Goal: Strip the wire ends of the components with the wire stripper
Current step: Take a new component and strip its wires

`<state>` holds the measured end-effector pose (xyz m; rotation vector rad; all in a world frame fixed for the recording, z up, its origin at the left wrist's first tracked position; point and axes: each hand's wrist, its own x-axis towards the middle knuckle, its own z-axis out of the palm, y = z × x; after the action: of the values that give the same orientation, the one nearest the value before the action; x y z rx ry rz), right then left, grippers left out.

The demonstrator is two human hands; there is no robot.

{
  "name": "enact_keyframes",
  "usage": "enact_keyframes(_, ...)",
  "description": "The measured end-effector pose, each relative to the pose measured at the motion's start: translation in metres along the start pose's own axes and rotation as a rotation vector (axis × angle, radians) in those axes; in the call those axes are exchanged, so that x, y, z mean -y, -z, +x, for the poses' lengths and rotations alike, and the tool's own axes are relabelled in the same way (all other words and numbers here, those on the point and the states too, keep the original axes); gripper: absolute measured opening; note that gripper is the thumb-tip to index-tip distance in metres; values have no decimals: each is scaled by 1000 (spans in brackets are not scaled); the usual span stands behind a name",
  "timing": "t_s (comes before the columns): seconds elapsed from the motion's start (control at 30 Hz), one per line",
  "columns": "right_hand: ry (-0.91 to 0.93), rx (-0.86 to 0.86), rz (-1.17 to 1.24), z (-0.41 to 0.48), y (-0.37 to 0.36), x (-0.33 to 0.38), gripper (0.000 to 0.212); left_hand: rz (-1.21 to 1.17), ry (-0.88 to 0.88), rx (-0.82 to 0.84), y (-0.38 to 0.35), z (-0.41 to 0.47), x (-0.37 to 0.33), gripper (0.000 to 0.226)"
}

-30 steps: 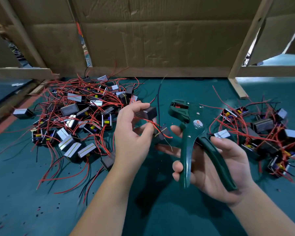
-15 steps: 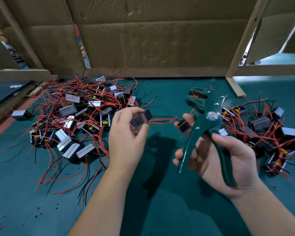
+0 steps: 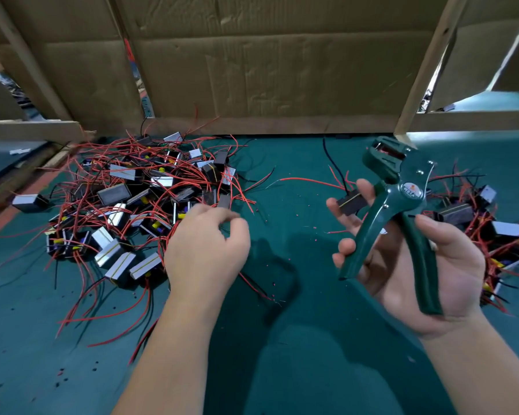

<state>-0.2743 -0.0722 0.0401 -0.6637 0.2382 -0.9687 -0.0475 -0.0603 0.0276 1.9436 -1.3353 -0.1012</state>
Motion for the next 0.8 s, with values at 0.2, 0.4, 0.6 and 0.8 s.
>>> enact_keyframes(0.2, -78, 51, 18, 2, -4, -12, 76, -498, -326, 56, -11, -7, -11, 24)
enact_keyframes(0.4, -219, 140, -19, 4, -10, -34, 79, -797, -182, 230, -21, -15, -22, 9)
enact_keyframes(0.6, -272, 86, -21, 6, -10, -40, 80, -1073, -12, 170, -18, -16, -28, 20)
enact_keyframes(0.8, -325, 120, -55, 7, -13, -37, 77, -1239, 86, 246, -11, -10, -24, 32)
